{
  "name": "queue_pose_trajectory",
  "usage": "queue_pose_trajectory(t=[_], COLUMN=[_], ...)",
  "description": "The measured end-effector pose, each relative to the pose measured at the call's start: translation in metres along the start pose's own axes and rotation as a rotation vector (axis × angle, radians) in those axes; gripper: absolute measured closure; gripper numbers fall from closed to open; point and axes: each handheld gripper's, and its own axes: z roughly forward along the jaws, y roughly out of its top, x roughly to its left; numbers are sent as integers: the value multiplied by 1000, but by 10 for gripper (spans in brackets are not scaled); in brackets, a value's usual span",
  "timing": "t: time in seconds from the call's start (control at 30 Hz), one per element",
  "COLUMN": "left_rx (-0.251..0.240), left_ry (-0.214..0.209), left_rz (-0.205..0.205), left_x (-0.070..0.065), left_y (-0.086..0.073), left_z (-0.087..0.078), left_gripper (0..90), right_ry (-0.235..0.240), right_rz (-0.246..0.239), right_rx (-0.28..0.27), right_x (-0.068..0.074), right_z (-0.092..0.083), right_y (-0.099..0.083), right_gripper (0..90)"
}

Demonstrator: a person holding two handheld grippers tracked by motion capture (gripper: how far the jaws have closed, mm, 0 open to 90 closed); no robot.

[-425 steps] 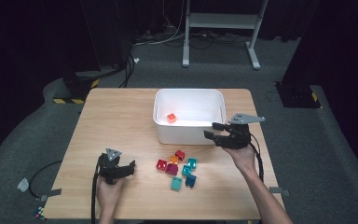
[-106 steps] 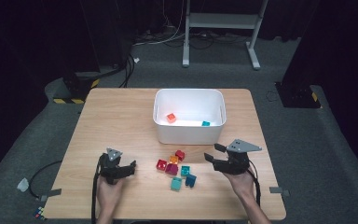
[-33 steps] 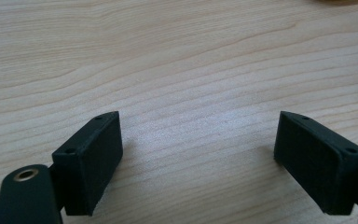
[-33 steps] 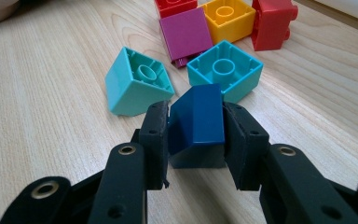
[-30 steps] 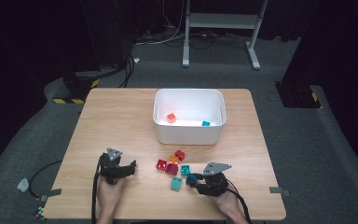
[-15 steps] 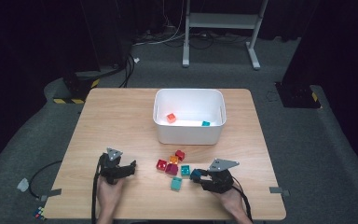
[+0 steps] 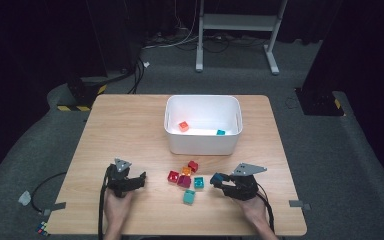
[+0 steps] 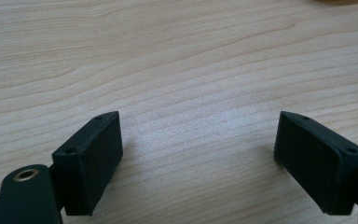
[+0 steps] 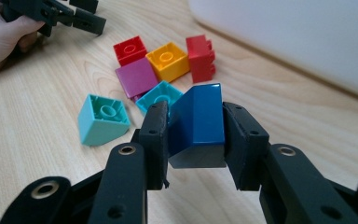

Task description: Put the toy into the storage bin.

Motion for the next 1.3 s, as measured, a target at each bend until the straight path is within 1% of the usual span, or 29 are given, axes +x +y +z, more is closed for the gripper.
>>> queue_pose_trajectory(t=[0.13,0.3,0.37,0.47,0.57,0.73,0.93,1.0,1.2,1.23,1.3], left_rx=[0,0,0,0,0,-1,-1,-1,-2,-2,-2], left_ry=[0,0,0,0,0,0,1,0,-1,-1,-1], left_rz=[0,0,0,0,0,-1,-2,-3,-3,-3,-3], left_x=[0,0,0,0,0,0,0,0,0,0,0], left_y=[0,0,0,0,0,0,0,0,0,0,0], left_z=[0,0,0,0,0,0,0,0,0,0,0], left_gripper=[154,154,154,154,154,154,154,154,154,154,154], right_ry=[-17,-35,-36,-40,-44,-51,-55,-56,-60,-59,-60], right_rz=[10,1,8,3,17,4,3,17,11,20,18], right_rx=[-19,-38,-40,-48,-67,-85,-96,-108,-117,-117,-116], right_x=[-5,-8,-9,-10,-14,-15,-18,-21,-22,-23,-24], right_z=[-4,-9,-10,-12,-15,-20,-23,-25,-27,-27,-28], right_y=[5,11,13,15,17,23,29,32,38,40,41], right_gripper=[630,630,630,629,629,629,629,629,629,629,629])
